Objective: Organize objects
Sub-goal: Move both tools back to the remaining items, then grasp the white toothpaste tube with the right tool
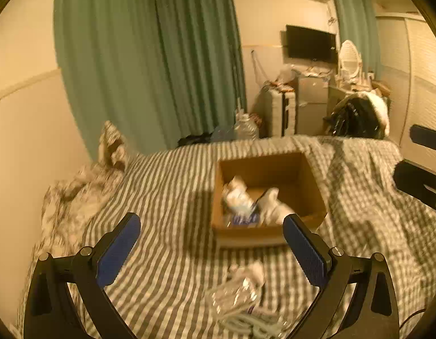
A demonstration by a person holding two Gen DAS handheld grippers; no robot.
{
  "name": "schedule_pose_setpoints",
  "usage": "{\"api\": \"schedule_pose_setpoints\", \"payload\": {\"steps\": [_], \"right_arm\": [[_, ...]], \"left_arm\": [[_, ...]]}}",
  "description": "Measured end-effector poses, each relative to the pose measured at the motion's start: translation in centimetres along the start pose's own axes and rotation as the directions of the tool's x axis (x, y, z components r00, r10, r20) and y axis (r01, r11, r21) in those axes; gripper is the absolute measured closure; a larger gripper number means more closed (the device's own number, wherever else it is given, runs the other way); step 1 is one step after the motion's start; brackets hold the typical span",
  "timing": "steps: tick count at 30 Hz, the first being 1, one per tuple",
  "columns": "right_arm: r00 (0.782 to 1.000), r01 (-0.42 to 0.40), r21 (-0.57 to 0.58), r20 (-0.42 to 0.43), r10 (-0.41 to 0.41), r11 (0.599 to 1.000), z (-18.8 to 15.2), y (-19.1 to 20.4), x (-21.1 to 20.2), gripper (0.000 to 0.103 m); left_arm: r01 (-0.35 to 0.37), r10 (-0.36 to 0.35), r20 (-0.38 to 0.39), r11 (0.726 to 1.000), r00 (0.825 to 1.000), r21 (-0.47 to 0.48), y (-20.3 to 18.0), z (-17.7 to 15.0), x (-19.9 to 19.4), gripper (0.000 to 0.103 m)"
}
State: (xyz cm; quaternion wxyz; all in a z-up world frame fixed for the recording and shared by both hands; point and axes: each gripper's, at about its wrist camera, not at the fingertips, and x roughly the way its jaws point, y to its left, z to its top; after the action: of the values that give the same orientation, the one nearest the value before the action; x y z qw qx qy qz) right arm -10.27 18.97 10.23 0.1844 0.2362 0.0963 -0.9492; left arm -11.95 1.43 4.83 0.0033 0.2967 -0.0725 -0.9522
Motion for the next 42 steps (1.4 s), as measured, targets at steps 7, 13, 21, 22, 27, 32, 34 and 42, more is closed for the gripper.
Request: {"api": "schedule_pose_setpoints", "payload": {"steps": [7, 13, 21, 22, 27, 32, 34, 42], "right_arm": [[0.992, -0.026, -0.033, -0.122, 0.022, 0.999, -6.0, 2.4, 3.5, 0.012], [0.964, -0.064, -0.011, -0.261, 0.059, 0.998, -11.5, 3.9, 7.8, 0.012], [0.906, -0.151, -0.009, -0.402, 0.135, 0.989, -16.2, 6.7, 12.7, 0.012], [0.897, -0.160, -0.010, -0.419, 0.141, 0.987, -16.5, 6.9, 13.4, 0.012], [0.859, -0.209, 0.032, -0.472, 0.199, 0.977, -16.8, 7.2, 15.7, 0.020], [0.800, -0.248, 0.084, -0.544, 0.253, 0.965, -17.6, 7.6, 18.7, 0.048], [0.780, -0.261, 0.088, -0.567, 0.263, 0.961, -18.0, 8.0, 19.5, 0.054], [0.789, -0.283, 0.093, -0.544, 0.287, 0.955, -17.8, 7.9, 18.4, 0.093]], "left_arm": [[-0.050, 0.045, -0.103, 0.997, 0.994, -0.050, 1.1, -6.8, 2.0, 0.000], [-0.096, 0.082, -0.231, 0.994, 0.970, -0.054, 1.1, -12.3, 5.5, 0.000], [-0.089, 0.091, -0.330, 0.996, 0.939, 0.022, 0.5, -17.1, 7.6, 0.000], [-0.084, 0.089, -0.330, 0.996, 0.940, 0.030, 0.4, -17.5, 7.6, 0.000], [-0.075, 0.076, -0.350, 0.997, 0.934, 0.014, 0.6, -17.8, 8.2, 0.000], [-0.080, 0.077, -0.368, 0.997, 0.927, 0.007, 1.2, -18.2, 8.9, 0.000], [-0.075, 0.073, -0.370, 0.997, 0.926, 0.008, 1.1, -18.3, 9.0, 0.000], [-0.064, 0.059, -0.374, 0.998, 0.925, -0.003, 1.3, -18.2, 9.3, 0.000]]}}
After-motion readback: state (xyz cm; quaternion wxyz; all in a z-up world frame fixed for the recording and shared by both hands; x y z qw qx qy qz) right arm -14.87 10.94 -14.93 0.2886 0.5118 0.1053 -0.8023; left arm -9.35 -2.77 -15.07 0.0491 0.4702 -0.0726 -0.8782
